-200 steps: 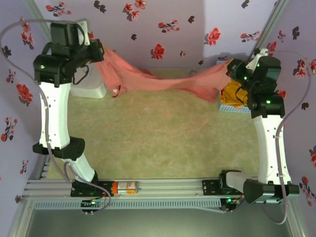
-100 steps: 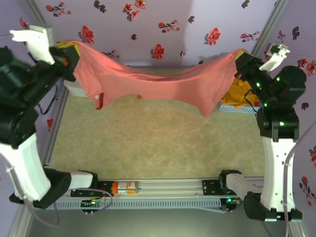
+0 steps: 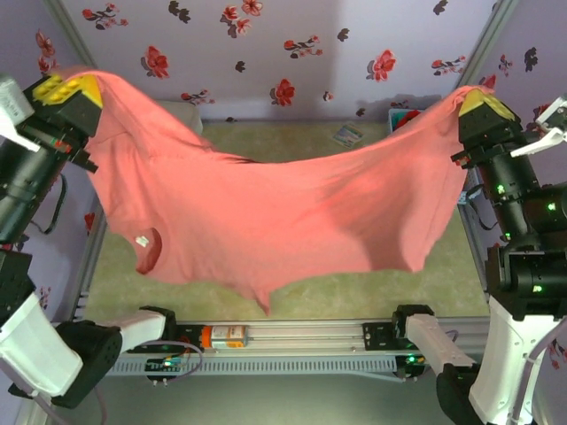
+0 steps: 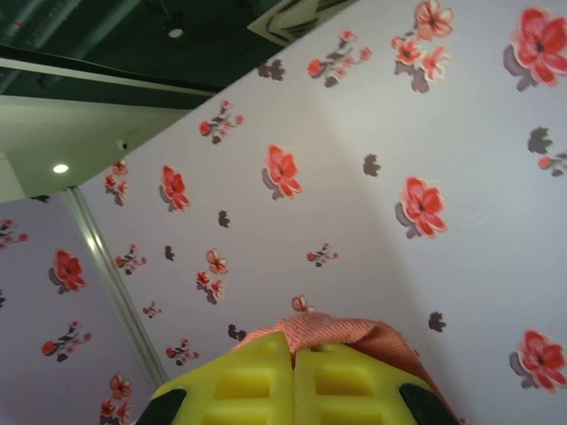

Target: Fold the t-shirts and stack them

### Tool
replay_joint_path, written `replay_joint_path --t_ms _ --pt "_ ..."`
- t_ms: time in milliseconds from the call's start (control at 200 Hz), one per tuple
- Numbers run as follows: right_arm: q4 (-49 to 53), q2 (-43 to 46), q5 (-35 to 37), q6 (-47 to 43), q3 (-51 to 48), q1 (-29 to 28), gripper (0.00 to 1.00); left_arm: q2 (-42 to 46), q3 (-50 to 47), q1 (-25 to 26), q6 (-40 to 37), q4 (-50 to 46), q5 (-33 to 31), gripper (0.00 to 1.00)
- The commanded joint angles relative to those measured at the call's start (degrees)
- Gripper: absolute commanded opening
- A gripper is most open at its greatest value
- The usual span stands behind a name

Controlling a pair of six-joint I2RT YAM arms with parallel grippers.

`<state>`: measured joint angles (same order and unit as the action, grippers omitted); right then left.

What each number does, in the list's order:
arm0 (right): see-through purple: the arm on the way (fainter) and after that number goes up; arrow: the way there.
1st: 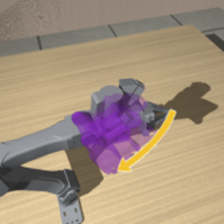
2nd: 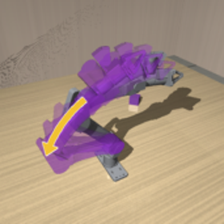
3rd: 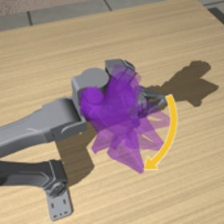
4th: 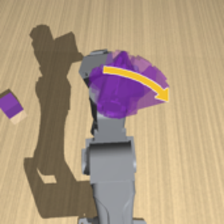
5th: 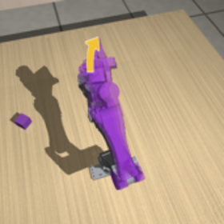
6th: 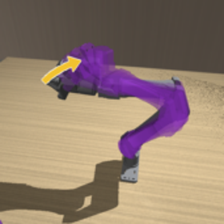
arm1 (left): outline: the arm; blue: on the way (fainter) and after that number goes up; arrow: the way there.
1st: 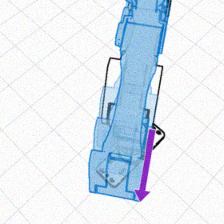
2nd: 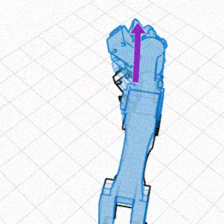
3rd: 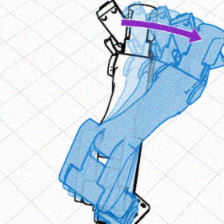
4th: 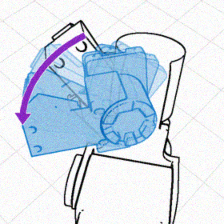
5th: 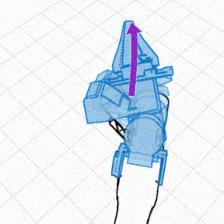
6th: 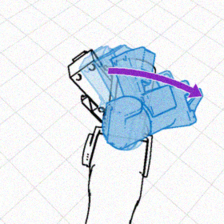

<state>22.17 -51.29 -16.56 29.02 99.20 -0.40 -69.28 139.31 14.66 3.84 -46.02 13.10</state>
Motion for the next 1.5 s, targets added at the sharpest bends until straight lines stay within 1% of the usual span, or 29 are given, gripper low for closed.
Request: replay_joint_path --t_ms 0,105,200,270,380,440,510,560,675,720,800,885,985,1070,1190,1310,1390,1495 --pt "3.3 -4.7 2.6 1.0 -3.2 -0.3 0.00 -3.0 -4.8 -0.4 -1.6 4.7 -4.1 0.00" --pt "4.5 -8.7 2.7 1.7 -8.7 -0.3 0.00 -1.6 -17.7 -0.6 -1.0 10.5 -4.6 0.00" --pt "4.0 -12.5 2.5 1.3 -14.0 -0.2 0.00 -2.0 -27.7 -2.1 1.3 14.2 -4.7 0.00" --pt "1.7 -15.2 2.5 0.5 -18.3 -0.2 0.00 -2.3 -36.2 -3.1 4.0 17.9 -4.7 0.00" --pt "-3.3 -19.9 3.0 0.7 -24.2 -0.2 0.00 -2.0 -50.9 -3.5 7.0 27.0 -5.0 0.00" --pt "-5.3 -23.5 2.7 0.9 -25.5 -0.2 0.00 -3.7 -55.0 -4.1 7.6 28.5 -5.7 0.00" --pt "-8.5 -28.2 2.3 1.2 -26.6 -0.2 0.00 -8.0 -57.9 -4.9 7.2 30.9 -5.7 0.00" --pt "-9.9 -32.0 2.3 1.1 -25.8 -0.2 0.00 -12.2 -57.8 -5.6 7.1 31.7 -5.5 0.00" --pt "-10.8 -41.3 2.0 0.7 -20.8 0.0 0.00 -22.8 -53.3 -6.0 7.9 32.0 -4.7 0.00" --pt "-10.1 -45.5 1.2 0.4 -17.7 0.0 0.00 -27.1 -50.1 -6.0 8.3 32.1 -3.5 0.00" --pt "-8.6 -51.6 0.7 0.4 -12.8 0.4 0.00 -34.7 -42.8 -6.3 8.4 29.9 -3.4 0.00" --pt "-7.6 -55.7 -1.2 0.8 -9.3 0.9 0.00 -41.3 -34.5 -6.7 8.8 26.3 -2.0 0.00" --pt "-6.4 -57.7 -1.2 -0.1 -7.8 1.3 0.00 -44.7 -28.8 -6.7 8.8 23.4 -0.2 0.00" --pt "-4.7 -57.6 -1.1 -1.2 -8.1 1.5 0.00 -44.4 -28.3 -6.7 9.1 21.7 -0.1 0.00" --pt "-2.9 -55.9 -0.9 -2.6 -10.8 1.8 0.00 -41.0 -32.3 -6.7 11.0 20.2 0.5 0.00" --pt "-0.6 -53.5 -0.3 -4.7 -14.1 2.1 0.00 -34.7 -41.3 -6.7 14.3 20.6 0.3 0.00" --pt "1.4 -52.4 1.0 -5.9 -16.1 2.3 0.00 -30.5 -47.3 -6.8 19.3 20.1 0.2 0.00" --pt "2.9 -52.2 1.6 -5.8 -18.1 3.2 0.00 -26.4 -53.6 -6.7 25.0 18.4 2.4 0.00"
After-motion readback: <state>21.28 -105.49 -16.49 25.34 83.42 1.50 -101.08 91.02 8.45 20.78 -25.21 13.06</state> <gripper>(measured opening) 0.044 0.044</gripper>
